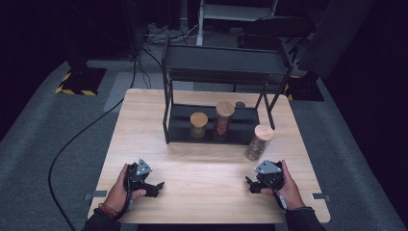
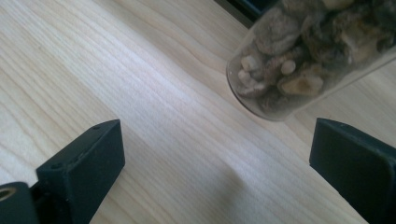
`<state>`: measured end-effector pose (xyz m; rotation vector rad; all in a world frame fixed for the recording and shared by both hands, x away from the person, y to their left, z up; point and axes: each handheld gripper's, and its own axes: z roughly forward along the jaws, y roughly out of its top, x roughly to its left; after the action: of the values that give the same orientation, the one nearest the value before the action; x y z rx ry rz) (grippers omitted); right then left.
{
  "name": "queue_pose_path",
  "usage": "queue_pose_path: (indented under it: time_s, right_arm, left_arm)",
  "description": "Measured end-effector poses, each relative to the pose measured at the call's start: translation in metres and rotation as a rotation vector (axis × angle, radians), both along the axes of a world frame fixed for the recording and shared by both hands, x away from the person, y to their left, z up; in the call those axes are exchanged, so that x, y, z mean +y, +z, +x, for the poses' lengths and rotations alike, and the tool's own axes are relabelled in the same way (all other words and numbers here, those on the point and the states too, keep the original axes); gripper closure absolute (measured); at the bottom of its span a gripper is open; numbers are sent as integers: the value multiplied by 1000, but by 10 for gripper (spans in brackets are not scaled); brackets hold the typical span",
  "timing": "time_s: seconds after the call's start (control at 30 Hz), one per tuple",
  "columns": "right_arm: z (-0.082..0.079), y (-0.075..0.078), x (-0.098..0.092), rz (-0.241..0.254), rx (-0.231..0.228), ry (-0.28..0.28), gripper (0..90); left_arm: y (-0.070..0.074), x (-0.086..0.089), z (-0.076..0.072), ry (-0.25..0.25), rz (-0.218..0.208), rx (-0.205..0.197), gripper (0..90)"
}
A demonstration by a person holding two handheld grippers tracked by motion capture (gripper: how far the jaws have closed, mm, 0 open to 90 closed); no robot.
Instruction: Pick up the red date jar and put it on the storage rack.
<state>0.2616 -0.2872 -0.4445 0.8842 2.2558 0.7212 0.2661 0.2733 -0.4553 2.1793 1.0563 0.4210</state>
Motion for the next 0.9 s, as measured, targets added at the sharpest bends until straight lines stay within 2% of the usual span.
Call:
queue_pose_path:
  time_s: [0.33, 0.67, 0.9]
  right_arm:
    - [-6, -3, -18, 36, 22, -38, 25]
    - [-7, -8, -41, 110, 46, -69, 15]
    - [-5, -10, -59, 166, 79, -95, 6]
  left_arm:
    - [0, 0, 0, 0, 0, 0, 4]
    - [0, 0, 0, 0, 0, 0, 3]
    - [0, 0, 0, 0, 0, 0, 4]
